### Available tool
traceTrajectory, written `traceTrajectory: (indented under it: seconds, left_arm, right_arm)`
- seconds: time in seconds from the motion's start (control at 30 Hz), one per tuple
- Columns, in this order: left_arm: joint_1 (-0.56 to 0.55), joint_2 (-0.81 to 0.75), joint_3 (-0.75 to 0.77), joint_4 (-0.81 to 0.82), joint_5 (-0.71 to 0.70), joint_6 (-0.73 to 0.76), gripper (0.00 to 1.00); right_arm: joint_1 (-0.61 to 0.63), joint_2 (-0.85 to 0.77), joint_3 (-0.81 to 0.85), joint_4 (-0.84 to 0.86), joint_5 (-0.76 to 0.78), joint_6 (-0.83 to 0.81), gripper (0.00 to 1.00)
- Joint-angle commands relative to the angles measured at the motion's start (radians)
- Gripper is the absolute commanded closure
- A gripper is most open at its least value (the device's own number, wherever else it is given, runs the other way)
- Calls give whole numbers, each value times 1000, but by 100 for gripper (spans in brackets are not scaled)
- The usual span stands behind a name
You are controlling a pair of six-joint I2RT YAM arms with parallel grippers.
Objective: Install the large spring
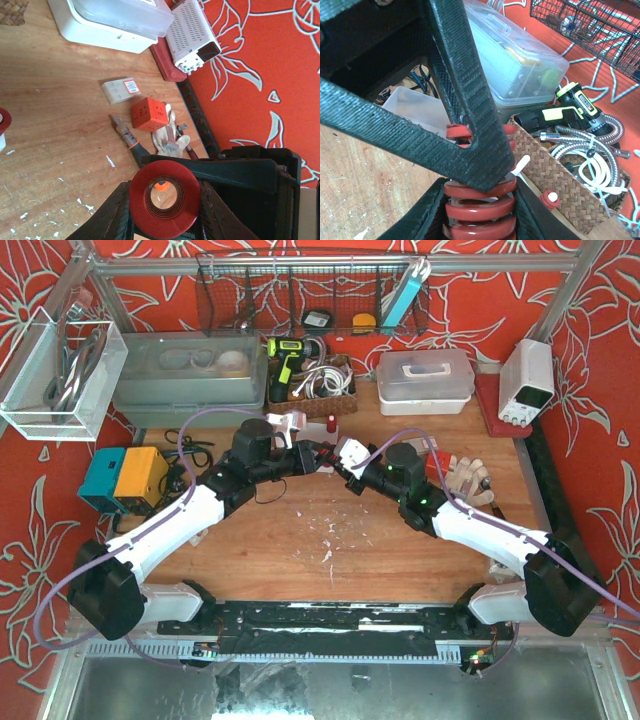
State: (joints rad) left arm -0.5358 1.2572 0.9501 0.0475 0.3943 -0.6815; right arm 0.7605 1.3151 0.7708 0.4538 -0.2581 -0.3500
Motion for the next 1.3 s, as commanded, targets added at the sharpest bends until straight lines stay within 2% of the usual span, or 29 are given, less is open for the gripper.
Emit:
traceTrajectory:
  seconds: [0.0, 0.1, 0.3, 0.43, 0.5, 0.77, 0.87, 1.07, 1.27]
  left_arm:
    - [-1, -5, 2, 54, 34, -16, 100]
    - [-1, -5, 7, 63, 21, -18, 100]
    - [0, 15, 62, 39, -66, 48, 100]
    - [7, 54, 126, 12, -144, 133, 100]
    - [11, 81, 156, -2, -209, 186, 100]
    - [39, 284, 240, 33, -557, 437, 100]
    - [70, 378, 292, 47, -588, 461, 100]
    - [122, 552, 394, 61, -614, 512, 100]
    - [151, 663, 457, 94, -633, 546, 100]
  right_arm:
    - [12, -12, -5, 28, 20, 5, 98]
    - [12, -7, -6, 26, 21, 18, 81]
    - [13, -25, 2, -41, 81, 101, 32]
    - [11, -104, -37, -131, 266, 283, 15]
    - [10, -151, -60, -201, 325, 361, 3]
    - [-6, -345, -123, -390, 595, 572, 1]
    - [-12, -388, -134, -411, 634, 573, 1]
    - [-16, -440, -230, -301, 629, 590, 1]
    - [-18, -450, -268, -242, 639, 578, 1]
